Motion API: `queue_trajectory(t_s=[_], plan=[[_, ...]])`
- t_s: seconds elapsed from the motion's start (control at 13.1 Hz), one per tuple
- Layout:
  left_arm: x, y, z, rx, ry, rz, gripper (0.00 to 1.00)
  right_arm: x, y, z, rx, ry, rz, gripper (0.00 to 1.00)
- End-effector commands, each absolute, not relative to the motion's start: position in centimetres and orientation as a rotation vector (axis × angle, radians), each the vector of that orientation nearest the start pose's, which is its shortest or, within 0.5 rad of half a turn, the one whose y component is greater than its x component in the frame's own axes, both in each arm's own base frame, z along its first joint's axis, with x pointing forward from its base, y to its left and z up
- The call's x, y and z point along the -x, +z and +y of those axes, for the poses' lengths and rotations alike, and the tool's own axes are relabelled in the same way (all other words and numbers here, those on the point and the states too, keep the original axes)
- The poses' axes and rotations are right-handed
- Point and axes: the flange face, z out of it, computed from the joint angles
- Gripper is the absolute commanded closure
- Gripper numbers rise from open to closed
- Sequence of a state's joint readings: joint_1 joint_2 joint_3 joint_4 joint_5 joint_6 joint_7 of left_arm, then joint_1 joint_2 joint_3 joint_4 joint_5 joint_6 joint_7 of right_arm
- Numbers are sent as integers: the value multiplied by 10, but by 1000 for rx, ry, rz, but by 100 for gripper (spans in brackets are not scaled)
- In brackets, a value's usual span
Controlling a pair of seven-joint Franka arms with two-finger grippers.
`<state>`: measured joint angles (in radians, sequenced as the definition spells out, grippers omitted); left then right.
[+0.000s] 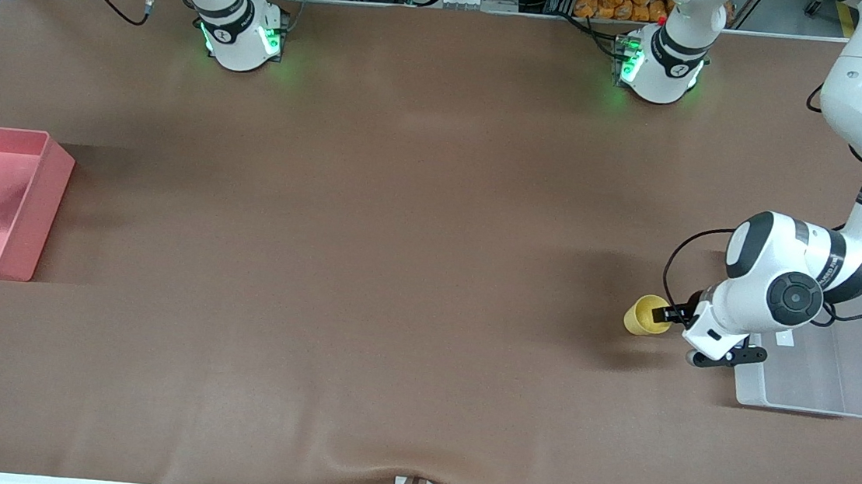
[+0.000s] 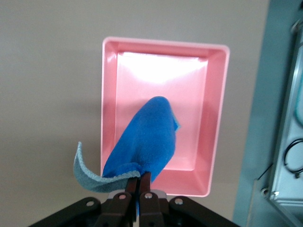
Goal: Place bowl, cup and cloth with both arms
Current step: 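Grasp the yellow cup with the left gripper while the right gripper lowers the cloth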
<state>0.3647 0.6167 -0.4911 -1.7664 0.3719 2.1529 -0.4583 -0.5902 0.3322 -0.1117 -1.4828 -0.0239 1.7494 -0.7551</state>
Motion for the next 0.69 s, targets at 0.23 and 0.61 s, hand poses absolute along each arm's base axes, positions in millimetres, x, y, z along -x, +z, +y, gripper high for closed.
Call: queue_trajectory(t_s=[0.23, 0.61], plan=[[-643, 250, -44, 3051, 156, -307, 100, -502, 401, -458, 3095, 200, -37, 100], [-662, 309, -21, 3043, 102, -391, 100, -506, 361, -490, 3177, 107, -121, 100]])
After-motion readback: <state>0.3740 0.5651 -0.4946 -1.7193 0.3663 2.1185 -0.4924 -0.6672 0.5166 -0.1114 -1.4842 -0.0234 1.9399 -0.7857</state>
